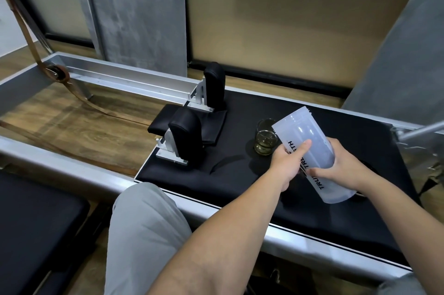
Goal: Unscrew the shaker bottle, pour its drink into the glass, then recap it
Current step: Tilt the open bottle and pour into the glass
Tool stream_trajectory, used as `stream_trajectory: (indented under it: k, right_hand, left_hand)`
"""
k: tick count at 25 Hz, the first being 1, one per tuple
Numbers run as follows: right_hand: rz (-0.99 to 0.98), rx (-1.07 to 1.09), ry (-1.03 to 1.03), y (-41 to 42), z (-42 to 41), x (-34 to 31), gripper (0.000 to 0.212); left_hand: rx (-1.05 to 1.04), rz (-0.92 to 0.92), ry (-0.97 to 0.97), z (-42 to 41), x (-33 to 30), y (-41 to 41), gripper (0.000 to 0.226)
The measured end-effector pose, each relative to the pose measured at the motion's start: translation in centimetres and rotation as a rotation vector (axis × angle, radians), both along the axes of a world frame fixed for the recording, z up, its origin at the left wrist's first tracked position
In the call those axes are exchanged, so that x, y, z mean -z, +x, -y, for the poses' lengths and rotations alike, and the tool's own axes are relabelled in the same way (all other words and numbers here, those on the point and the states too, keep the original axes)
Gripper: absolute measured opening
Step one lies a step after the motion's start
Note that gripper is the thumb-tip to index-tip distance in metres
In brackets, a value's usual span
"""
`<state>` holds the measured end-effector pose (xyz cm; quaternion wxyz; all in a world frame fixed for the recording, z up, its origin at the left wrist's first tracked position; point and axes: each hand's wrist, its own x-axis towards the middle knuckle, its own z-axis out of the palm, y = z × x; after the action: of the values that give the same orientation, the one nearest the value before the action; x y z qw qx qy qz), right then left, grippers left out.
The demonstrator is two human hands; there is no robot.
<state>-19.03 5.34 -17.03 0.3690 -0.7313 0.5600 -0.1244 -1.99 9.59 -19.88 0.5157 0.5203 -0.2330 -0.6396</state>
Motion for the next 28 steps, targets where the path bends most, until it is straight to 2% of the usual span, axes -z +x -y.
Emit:
stream_trajectory:
  k: [11, 23, 28]
  right_hand:
    - [-0.030, -0.020, 0.020, -1.0, 0.1, -1.1, 0.106]
    - [-0.057, -0.048, 0.036, -0.2, 0.6, -1.8, 0.112]
    - [-0.066, -0.044, 0.046, 0.0, 0.8, -1.8, 0.109]
  left_hand:
    - [0.010, -0.014, -0.023, 0.1, -0.6, -0.7, 0.029]
    - [-0.019, 0.005, 0.002, 0.2, -0.5, -0.3, 0.045]
    - [-0.013, 0.014, 0.020, 0.3, -0.7, -0.2, 0.046]
